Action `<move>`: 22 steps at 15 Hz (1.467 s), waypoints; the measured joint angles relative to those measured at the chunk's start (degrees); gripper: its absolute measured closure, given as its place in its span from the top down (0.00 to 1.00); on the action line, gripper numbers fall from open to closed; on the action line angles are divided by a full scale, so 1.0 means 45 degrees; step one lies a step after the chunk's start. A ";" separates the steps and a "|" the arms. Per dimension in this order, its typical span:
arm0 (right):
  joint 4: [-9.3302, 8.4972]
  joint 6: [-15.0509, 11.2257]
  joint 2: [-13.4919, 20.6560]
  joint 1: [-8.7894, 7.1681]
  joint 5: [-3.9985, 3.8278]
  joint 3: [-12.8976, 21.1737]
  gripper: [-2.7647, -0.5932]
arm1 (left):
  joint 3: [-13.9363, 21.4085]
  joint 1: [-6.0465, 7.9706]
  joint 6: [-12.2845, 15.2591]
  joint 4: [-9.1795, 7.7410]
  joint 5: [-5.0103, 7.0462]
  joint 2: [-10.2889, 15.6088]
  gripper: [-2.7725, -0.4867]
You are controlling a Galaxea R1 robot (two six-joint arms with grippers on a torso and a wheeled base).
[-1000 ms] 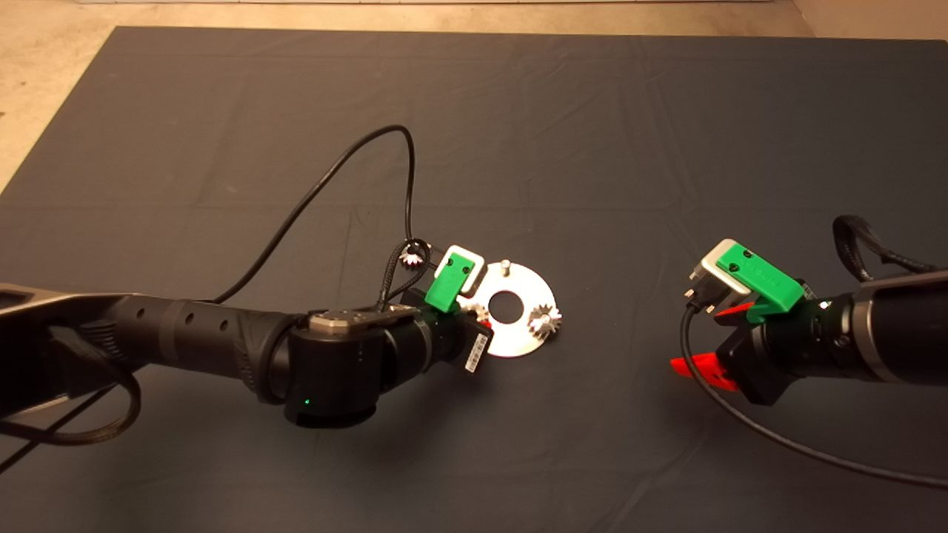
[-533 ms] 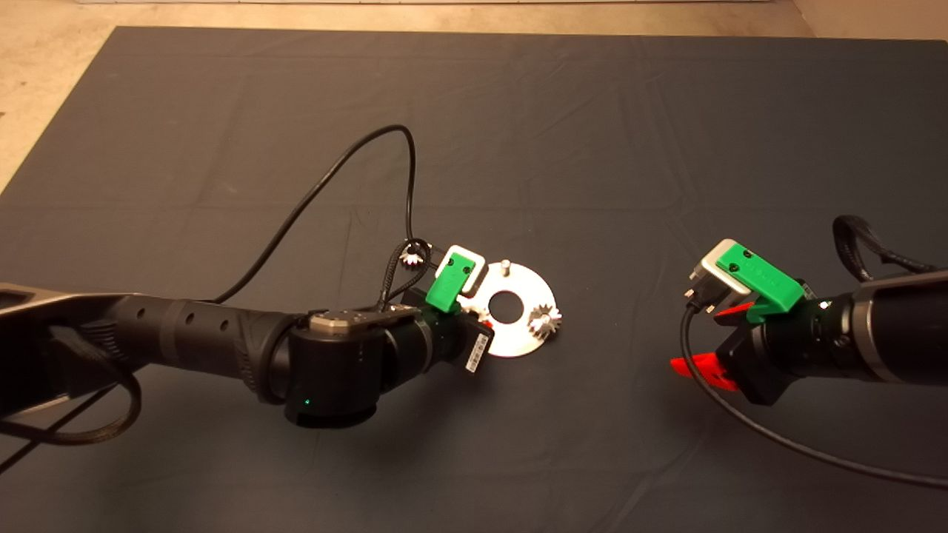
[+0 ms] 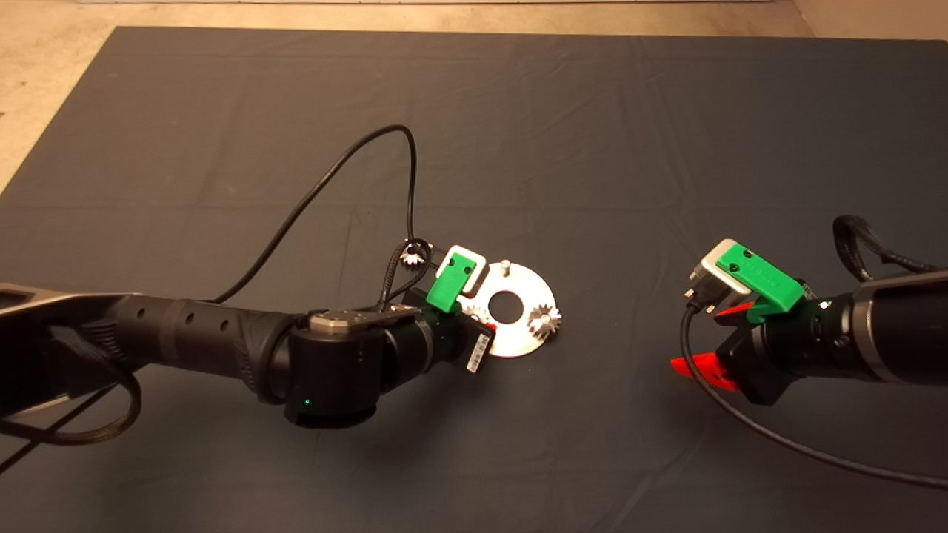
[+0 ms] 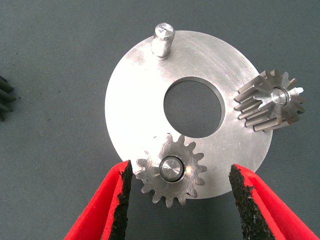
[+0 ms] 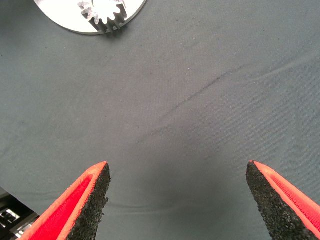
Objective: Install three planetary gears onto the carrier pins
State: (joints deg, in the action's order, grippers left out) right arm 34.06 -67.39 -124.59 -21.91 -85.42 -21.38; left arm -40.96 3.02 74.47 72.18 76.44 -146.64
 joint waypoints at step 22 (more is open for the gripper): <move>-0.0005 -0.0043 -0.1336 0.0000 0.0033 0.0030 0.66 | -0.0263 0.1557 -0.2273 -0.2517 0.0696 0.1092 0.42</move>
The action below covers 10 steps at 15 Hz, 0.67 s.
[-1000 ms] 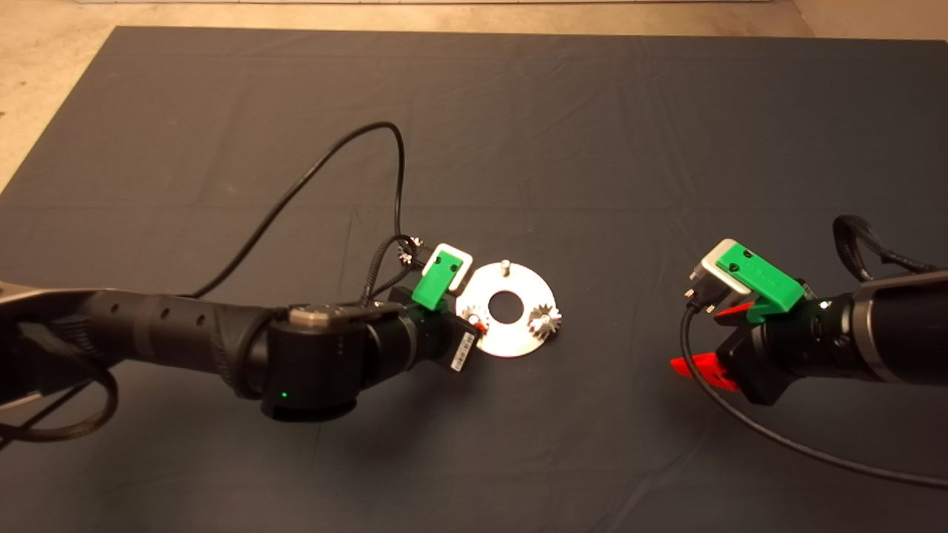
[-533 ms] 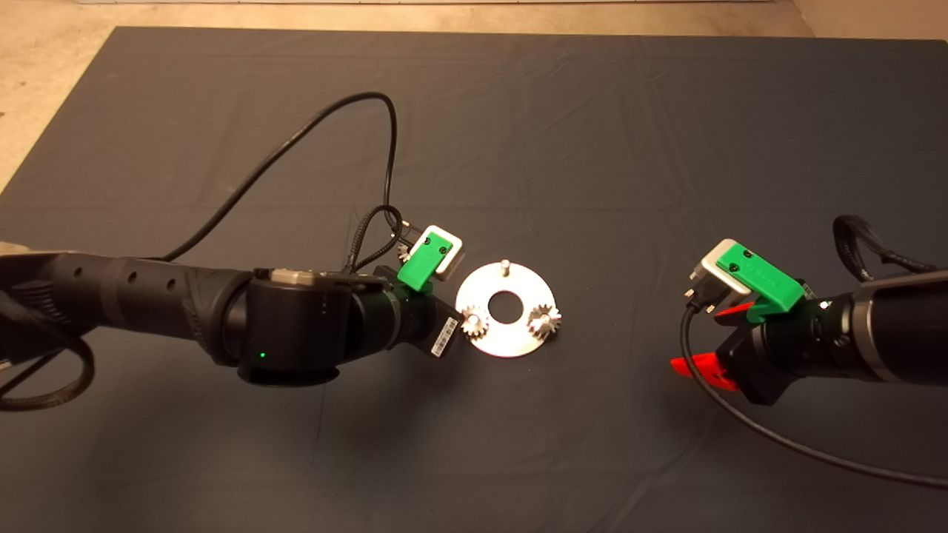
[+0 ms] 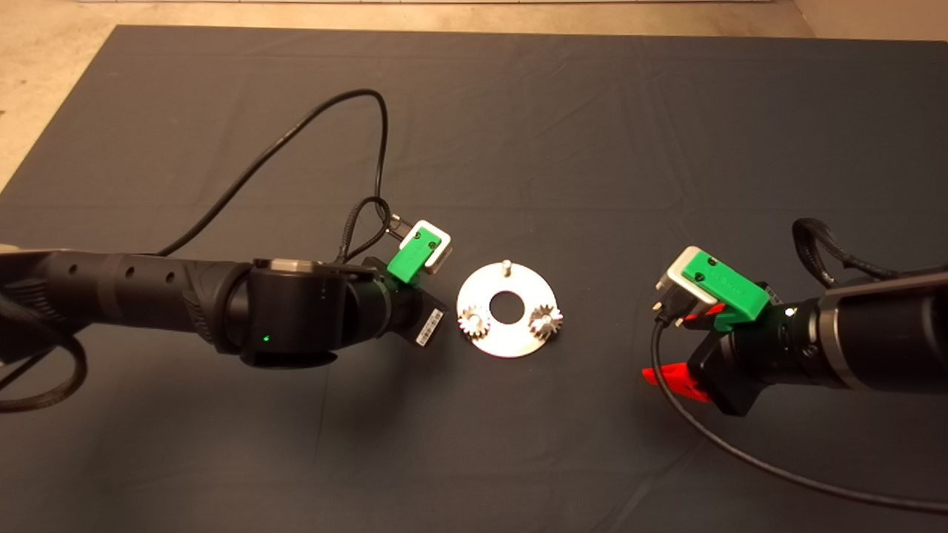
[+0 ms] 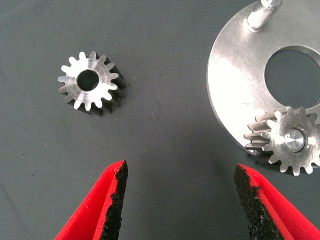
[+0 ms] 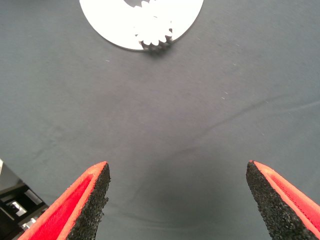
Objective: Install three planetary gears onto the carrier pins
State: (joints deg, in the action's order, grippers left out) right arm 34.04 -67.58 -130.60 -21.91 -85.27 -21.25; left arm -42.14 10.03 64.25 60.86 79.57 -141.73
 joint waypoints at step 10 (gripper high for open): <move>-0.0106 -0.0043 0.0173 0.2026 -0.0092 0.0287 0.66 | -0.0733 0.0006 -0.0258 -0.0005 -0.0031 -0.0184 0.42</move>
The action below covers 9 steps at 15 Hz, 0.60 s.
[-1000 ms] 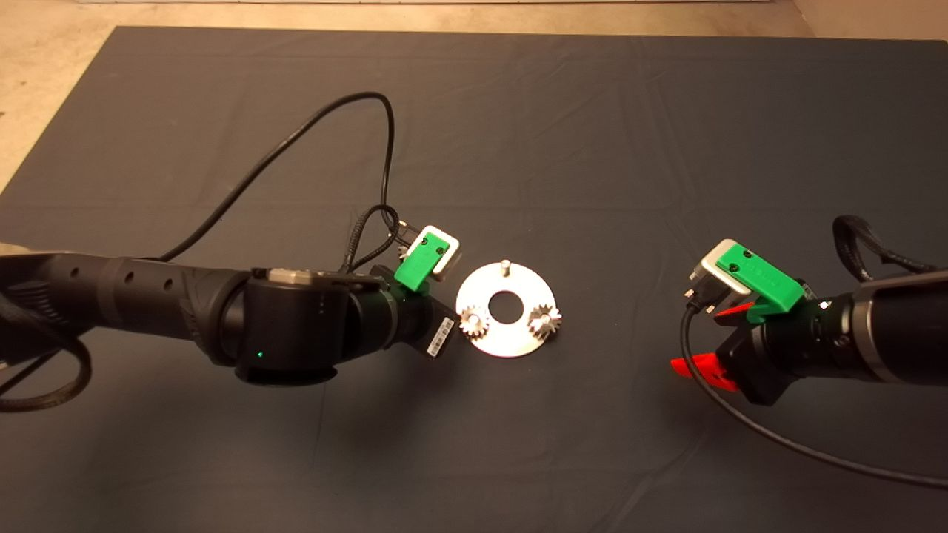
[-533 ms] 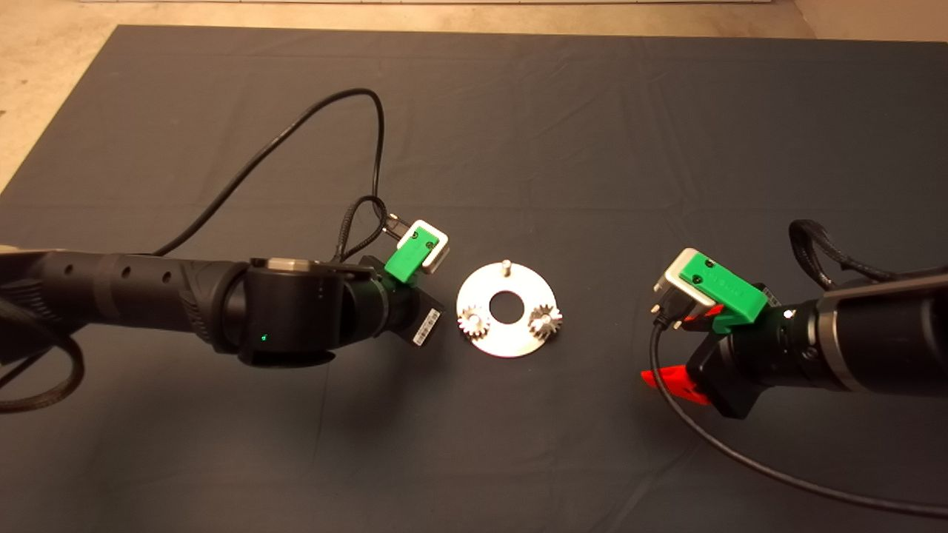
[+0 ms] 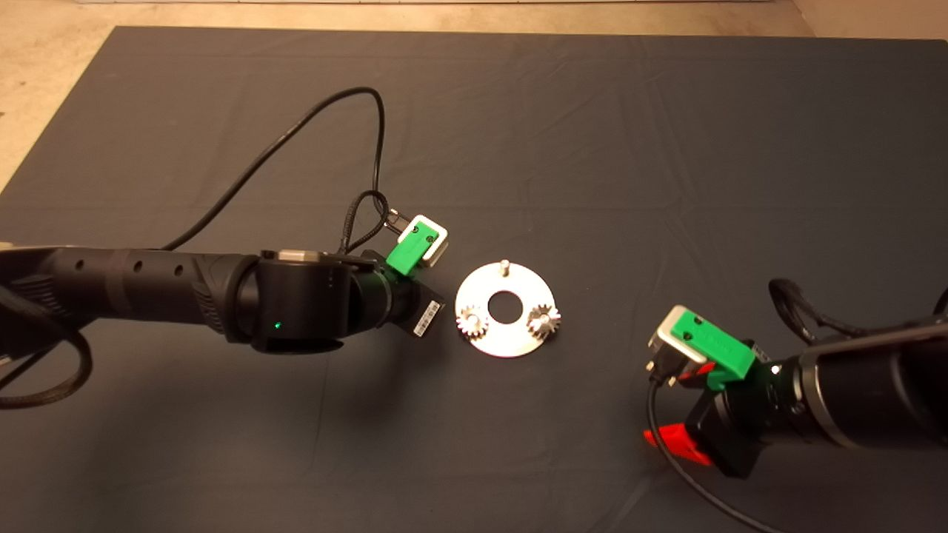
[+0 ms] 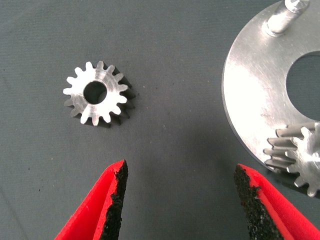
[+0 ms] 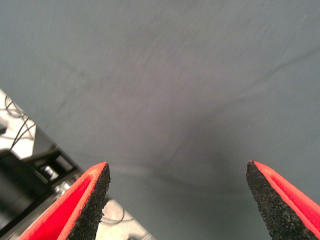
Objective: Install three planetary gears onto the carrier pins
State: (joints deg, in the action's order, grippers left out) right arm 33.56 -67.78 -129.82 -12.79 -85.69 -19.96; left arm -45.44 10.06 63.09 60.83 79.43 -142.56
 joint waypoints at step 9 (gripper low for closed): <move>-0.0005 0.0000 -0.0307 -0.0054 -0.0043 0.0014 0.66 | -0.1467 0.0374 -0.0190 -0.0008 -0.0415 -0.0062 0.42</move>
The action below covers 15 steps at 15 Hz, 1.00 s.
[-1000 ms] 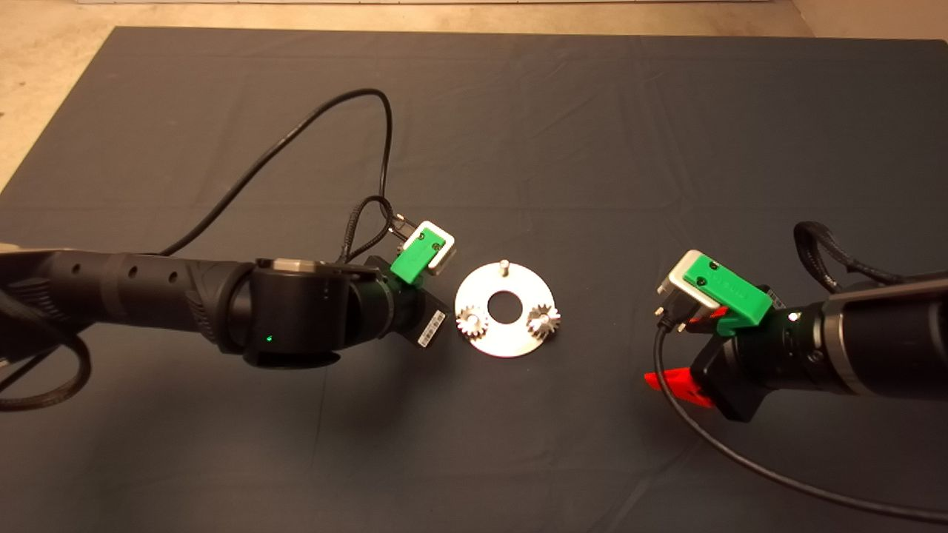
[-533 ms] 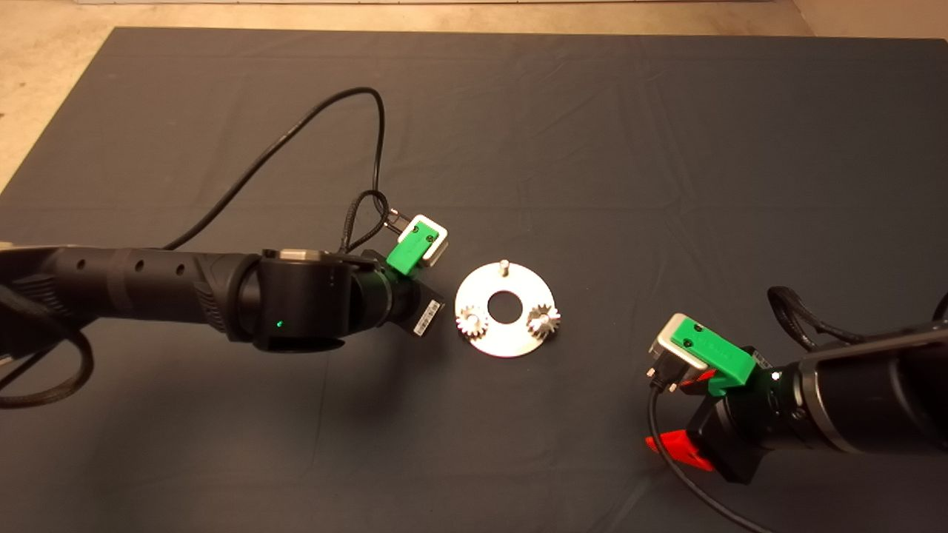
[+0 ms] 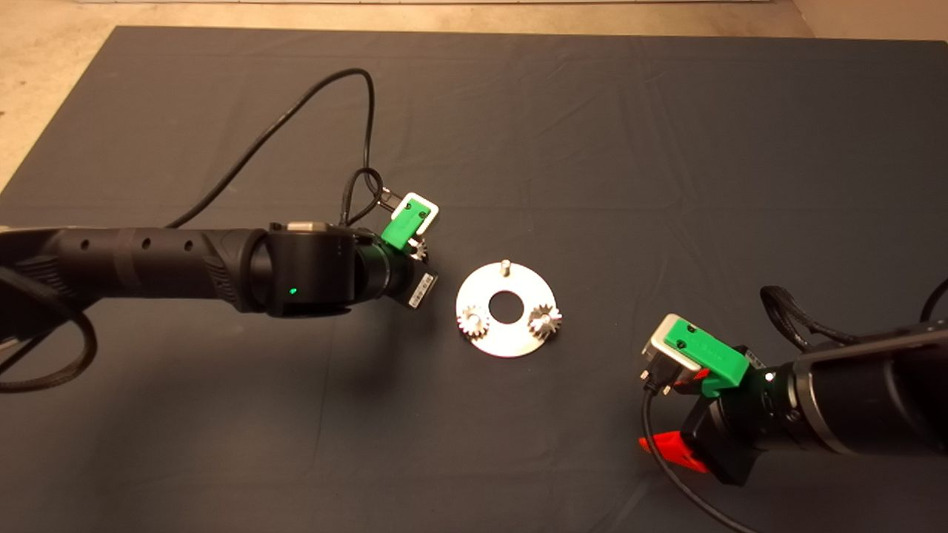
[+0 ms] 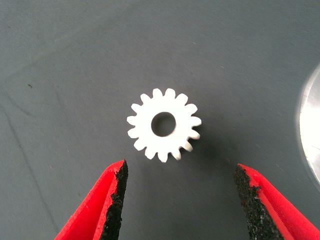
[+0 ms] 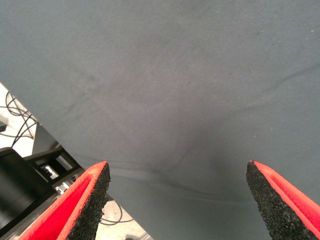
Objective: Install three planetary gears onto the carrier pins
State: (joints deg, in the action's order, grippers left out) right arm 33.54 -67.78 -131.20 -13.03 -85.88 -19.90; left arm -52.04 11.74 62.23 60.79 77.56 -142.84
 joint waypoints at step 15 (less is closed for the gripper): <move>-0.0557 0.0000 -0.0654 -0.0005 -0.0398 0.0000 0.66 | -0.0612 0.0005 -0.0336 0.0000 -0.0848 -0.0285 0.42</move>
State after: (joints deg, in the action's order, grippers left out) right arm 31.03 -67.78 -134.15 -13.06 -87.67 -19.90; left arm -54.80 11.76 60.72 60.79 73.74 -144.12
